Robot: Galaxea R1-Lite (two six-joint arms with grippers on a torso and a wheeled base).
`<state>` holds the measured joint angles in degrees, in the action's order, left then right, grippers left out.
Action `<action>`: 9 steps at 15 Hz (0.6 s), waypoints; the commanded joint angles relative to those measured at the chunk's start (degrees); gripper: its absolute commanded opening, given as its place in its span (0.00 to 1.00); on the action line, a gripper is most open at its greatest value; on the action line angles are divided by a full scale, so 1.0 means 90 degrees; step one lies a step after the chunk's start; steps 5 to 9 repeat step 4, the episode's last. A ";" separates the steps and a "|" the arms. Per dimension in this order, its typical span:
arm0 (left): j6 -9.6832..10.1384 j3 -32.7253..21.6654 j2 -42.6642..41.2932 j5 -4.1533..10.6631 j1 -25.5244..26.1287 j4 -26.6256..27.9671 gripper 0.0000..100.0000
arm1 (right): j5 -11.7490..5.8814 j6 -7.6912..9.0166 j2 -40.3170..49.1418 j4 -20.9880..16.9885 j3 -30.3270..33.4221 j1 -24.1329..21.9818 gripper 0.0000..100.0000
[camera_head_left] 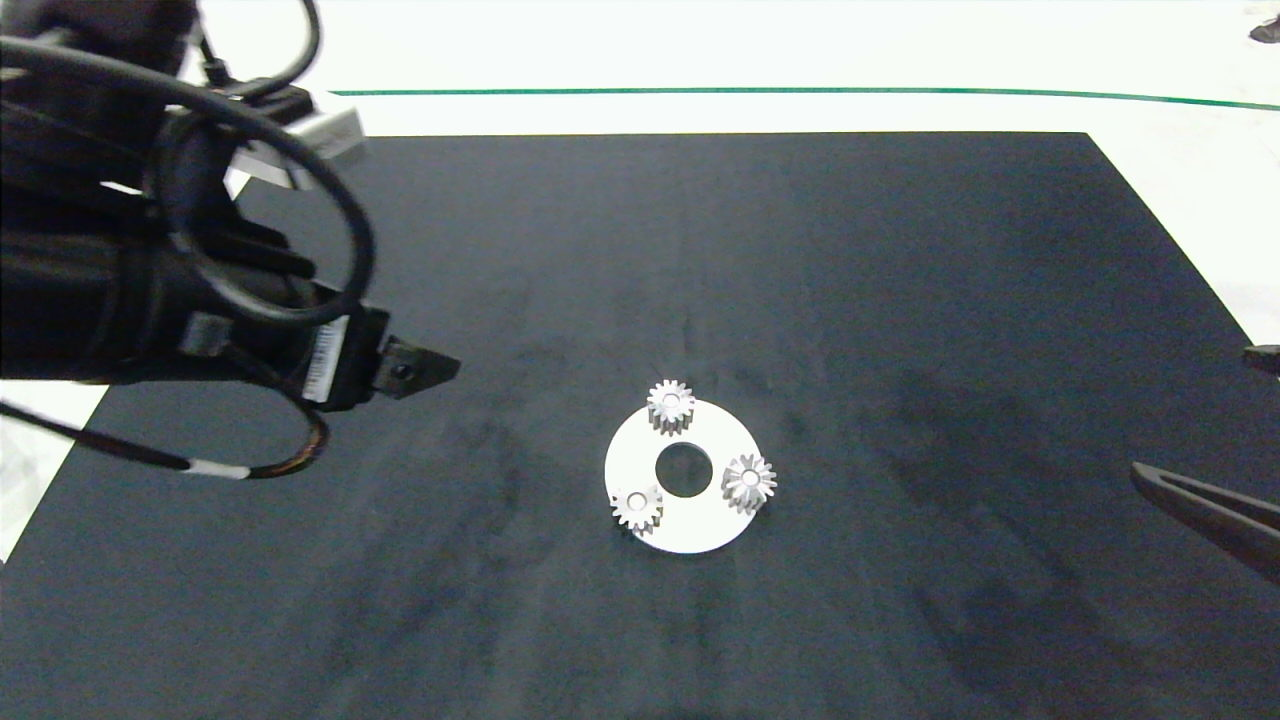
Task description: Install three planetary gears onto the carrier pins
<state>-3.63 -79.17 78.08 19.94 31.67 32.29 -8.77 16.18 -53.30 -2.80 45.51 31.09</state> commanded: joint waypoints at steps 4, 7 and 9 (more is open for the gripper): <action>-0.0055 0.1697 -0.2738 0.0011 -0.1527 -0.1000 1.00 | -0.0403 0.0810 0.0434 0.0263 -0.0125 -0.2536 1.00; -0.0055 0.1697 -0.2738 0.0011 -0.1527 -0.1000 1.00 | -0.0403 0.0810 0.0434 0.0263 -0.0125 -0.2536 1.00; -0.0055 0.1697 -0.2738 0.0011 -0.1527 -0.1000 1.00 | -0.0403 0.0810 0.0434 0.0263 -0.0125 -0.2536 1.00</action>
